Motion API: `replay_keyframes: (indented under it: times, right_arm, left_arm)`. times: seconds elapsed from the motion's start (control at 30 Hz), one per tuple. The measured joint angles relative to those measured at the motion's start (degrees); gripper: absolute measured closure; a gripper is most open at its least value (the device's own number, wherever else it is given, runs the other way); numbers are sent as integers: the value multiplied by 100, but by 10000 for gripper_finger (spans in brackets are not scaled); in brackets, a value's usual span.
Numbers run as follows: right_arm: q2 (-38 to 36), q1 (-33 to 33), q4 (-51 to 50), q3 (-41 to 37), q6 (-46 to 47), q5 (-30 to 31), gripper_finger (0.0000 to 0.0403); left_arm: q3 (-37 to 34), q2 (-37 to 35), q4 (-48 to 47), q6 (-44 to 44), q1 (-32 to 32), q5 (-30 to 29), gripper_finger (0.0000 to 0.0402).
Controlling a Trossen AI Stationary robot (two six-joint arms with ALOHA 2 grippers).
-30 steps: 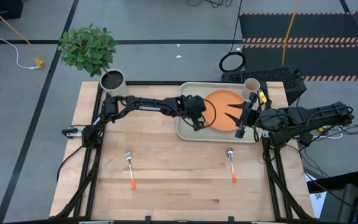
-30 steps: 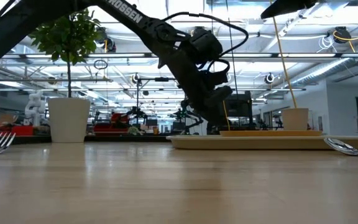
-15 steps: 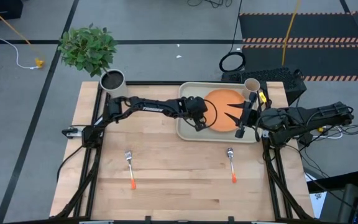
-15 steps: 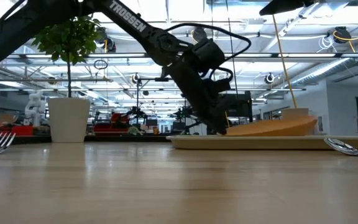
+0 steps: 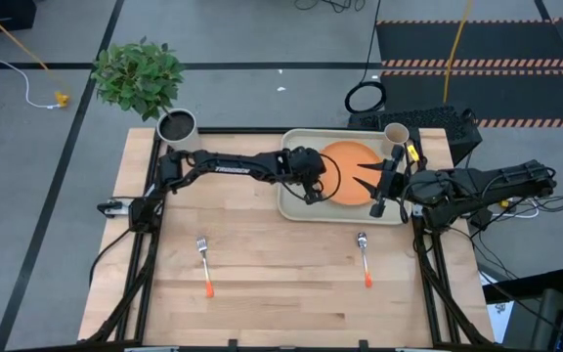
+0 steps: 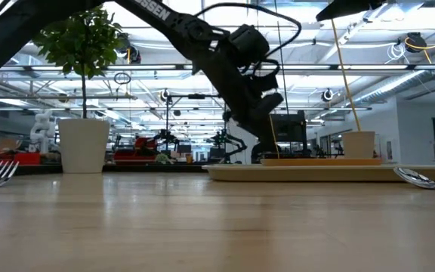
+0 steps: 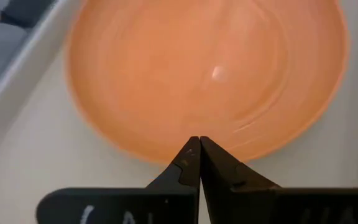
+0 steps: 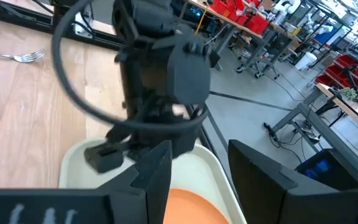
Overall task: Pick and place plate/cup/fork/spoon on tray
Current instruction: Put the orange plate on the gray tray, then put the orange fork to the left of the orange plate on the gray tray
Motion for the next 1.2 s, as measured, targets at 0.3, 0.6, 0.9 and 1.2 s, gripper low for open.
replay_keyframes:
  times: [0.3, 0.6, 0.9, 1.2]
  right_arm:
    - [-1, 1, -20, 0, 139, -2, 250]
    - [0, 1, 5, 0, 142, -3, 250]
    - [1, 1, -15, 0, 143, -4, 250]
    - [-1, 1, -40, 0, 141, -4, 250]
  left_arm:
    - [-8, 226, -438, -270, 205, 242, 399]
    - [-4, 364, 55, -231, 228, 396, 399]
    - [-2, 556, 387, -224, 231, 580, 397]
    - [-10, 303, -72, -76, 199, 1022, 397]
